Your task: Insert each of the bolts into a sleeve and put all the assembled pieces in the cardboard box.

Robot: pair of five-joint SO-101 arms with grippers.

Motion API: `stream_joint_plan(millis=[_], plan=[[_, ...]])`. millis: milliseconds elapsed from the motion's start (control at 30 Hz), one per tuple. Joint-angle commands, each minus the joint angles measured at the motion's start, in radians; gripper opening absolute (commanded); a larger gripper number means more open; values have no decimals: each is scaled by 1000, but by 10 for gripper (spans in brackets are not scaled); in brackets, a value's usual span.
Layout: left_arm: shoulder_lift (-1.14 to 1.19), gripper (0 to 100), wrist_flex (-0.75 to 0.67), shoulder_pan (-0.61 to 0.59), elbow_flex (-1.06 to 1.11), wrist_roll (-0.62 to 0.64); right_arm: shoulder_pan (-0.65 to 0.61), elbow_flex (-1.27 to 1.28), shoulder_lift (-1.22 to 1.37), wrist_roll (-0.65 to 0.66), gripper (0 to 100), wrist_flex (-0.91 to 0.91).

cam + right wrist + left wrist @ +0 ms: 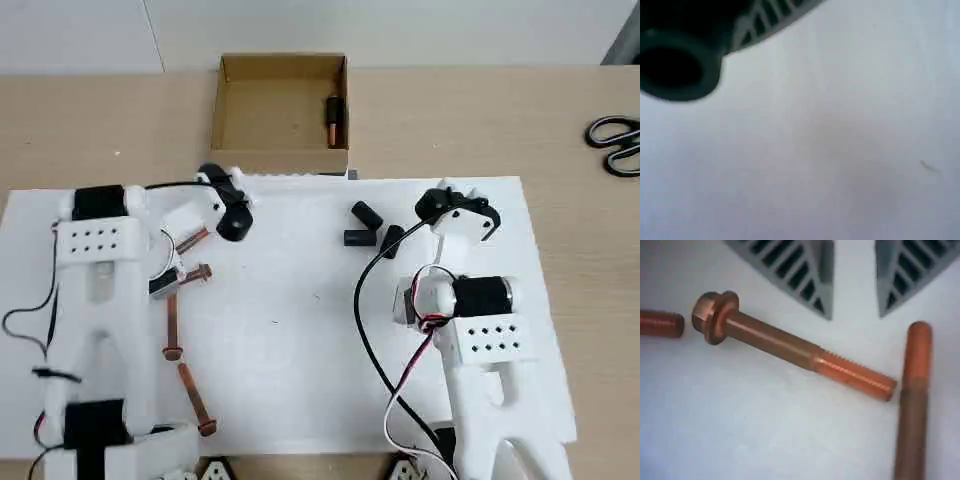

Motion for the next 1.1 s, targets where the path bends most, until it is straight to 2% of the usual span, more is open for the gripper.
stream_joint_plan(millis=[0, 133, 400, 1067], plan=[[35, 72, -5, -15, -68, -44, 13, -6, -16, 6, 3, -21], [109, 75, -31, -38, -87, -89, 13, -5, -18, 6, 3, -13], [255, 76, -118, -48, -88, -94, 13, -5, -16, 8, 3, -13], [330, 76, -167, 15, -148, -92, 8, 23, -16, 8, 3, -51]])
